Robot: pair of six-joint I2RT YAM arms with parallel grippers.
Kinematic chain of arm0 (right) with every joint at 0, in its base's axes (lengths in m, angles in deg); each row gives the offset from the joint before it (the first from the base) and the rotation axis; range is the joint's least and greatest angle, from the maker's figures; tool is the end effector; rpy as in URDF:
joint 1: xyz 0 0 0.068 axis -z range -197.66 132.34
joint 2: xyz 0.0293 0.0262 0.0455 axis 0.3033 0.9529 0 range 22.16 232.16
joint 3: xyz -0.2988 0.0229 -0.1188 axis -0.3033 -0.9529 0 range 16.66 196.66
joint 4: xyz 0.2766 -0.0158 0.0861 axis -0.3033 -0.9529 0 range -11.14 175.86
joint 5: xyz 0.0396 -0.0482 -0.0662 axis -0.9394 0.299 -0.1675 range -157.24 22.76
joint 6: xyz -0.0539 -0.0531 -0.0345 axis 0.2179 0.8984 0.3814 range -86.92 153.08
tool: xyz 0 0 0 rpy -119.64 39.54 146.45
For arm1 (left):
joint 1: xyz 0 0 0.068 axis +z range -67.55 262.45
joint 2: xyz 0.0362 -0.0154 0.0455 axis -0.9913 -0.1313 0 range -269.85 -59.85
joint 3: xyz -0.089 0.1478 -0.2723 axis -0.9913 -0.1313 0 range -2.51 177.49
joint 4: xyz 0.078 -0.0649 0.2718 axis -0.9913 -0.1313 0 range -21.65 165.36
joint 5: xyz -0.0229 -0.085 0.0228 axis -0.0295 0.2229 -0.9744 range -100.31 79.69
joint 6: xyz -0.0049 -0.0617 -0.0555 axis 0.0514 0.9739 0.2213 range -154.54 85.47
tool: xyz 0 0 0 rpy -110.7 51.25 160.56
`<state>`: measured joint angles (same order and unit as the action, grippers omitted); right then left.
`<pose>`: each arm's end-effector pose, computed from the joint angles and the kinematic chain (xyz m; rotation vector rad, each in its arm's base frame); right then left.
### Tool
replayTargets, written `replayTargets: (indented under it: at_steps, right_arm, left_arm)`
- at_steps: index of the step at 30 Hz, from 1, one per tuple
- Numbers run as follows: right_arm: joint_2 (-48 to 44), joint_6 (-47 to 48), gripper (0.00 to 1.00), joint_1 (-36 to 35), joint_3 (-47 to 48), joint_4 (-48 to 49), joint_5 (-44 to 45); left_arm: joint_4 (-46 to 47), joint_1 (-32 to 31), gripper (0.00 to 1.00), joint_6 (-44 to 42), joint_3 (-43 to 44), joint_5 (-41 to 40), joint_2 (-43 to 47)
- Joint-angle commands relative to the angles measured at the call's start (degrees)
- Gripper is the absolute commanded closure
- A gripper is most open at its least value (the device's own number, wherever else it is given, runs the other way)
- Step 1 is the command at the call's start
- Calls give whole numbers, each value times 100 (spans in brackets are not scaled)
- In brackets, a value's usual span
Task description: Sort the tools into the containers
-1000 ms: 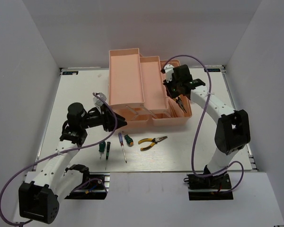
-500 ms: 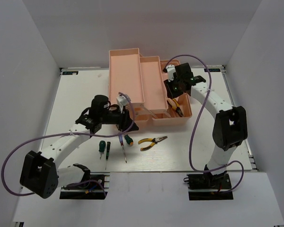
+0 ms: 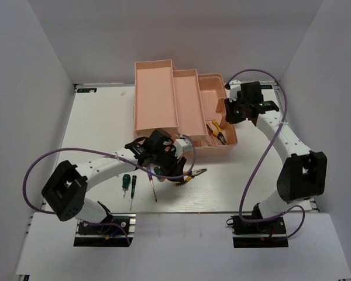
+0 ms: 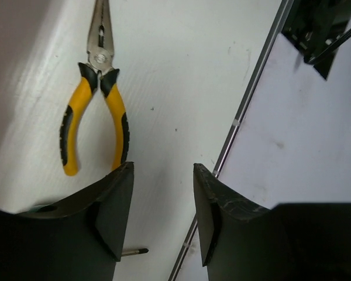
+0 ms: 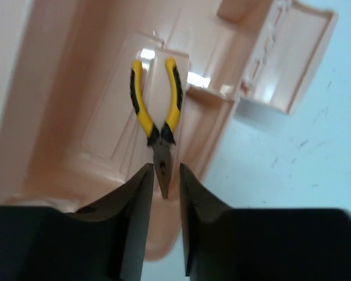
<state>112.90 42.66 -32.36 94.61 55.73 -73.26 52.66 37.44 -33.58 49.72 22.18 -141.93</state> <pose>0.3975 0.1122 0.3264 -0.5398 2.2569 0.1670 0.2041 -0.2593 0.2330 1.1987 2.2862 -1.0290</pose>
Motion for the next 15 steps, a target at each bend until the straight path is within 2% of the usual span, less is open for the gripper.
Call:
replayTargets:
  at_steps: [1, 2, 4, 8, 15]
  right_arm:
    - [-424, 105, 66, 230, -463, -151, -486]
    - [-504, 88, 61, 300, -665, -116, -609]
    - [-785, 96, 57, 441, -999, -90, -795]
    - [-1172, 70, 57, 661, -1624, 103, -1120]
    - [-1647, -35, 56, 995, -2091, 305, -1770]
  left_arm:
    - [-314, -349, 44, -201, 262, -680, -53]
    - [-375, -437, 44, -201, 331, -787, -53]
    - [-437, -675, 43, -201, 411, -1155, -264]
    - [-578, -982, 43, -201, 726, -1639, -746]
    - [-780, -1334, 43, 19, 1184, -2861, -1511]
